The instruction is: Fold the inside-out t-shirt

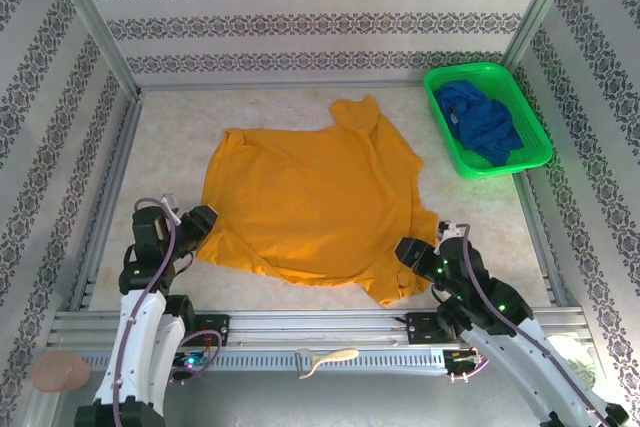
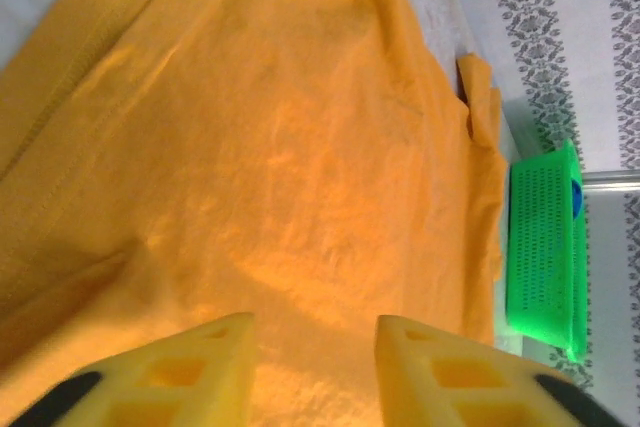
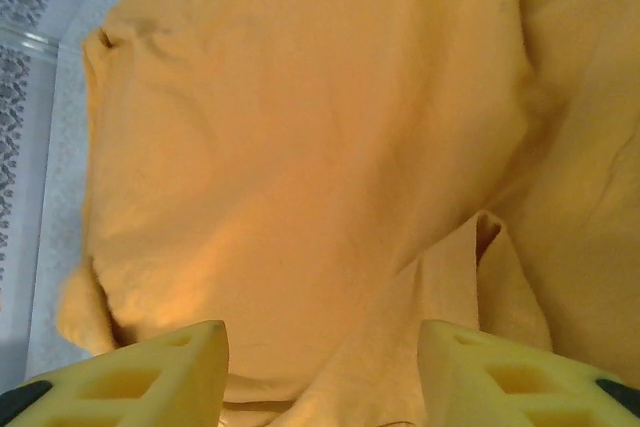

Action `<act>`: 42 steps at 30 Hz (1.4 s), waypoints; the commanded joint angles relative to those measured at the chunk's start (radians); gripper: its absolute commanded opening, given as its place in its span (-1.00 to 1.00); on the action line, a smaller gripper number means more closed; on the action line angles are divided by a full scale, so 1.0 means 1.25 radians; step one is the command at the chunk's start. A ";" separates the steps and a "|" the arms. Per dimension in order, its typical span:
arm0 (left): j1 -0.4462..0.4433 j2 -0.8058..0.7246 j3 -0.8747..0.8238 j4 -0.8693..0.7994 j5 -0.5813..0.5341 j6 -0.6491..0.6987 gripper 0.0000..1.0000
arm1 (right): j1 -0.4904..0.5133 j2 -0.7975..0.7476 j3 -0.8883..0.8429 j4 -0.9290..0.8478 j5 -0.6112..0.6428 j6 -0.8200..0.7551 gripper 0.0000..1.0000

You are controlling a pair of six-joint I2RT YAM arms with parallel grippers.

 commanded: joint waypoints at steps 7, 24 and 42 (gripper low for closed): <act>-0.008 -0.010 0.191 -0.077 -0.067 0.025 0.07 | 0.002 0.155 0.239 -0.027 0.197 -0.135 0.07; -0.061 1.070 0.866 -0.054 -0.066 0.336 -0.14 | -0.299 1.090 0.510 0.507 -0.260 -0.260 0.02; -0.105 1.496 1.390 -0.318 -0.273 0.404 -0.03 | -0.338 1.420 0.661 0.604 -0.228 -0.095 -0.10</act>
